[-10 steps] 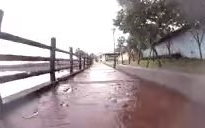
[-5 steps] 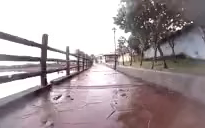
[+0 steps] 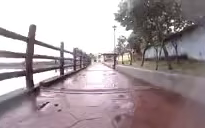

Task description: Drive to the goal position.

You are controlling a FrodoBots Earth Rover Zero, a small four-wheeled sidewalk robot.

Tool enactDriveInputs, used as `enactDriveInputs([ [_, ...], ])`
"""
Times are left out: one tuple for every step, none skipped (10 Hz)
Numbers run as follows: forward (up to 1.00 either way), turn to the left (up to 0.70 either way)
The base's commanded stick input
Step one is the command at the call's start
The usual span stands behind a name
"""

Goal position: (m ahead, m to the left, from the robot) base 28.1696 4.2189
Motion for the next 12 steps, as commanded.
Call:
enactDriveInputs([
  [1.00,-0.01],
  [0.66,-0.01],
  [0.21,0.00],
  [0.00,0.00],
  [0.00,0.00],
  [0.00,0.00],
  [0.72,-0.01],
  [1.00,-0.01],
  [1.00,-0.01],
  [1.00,-0.01],
  [1.00,-0.01],
  [1.00,-0.01],
])
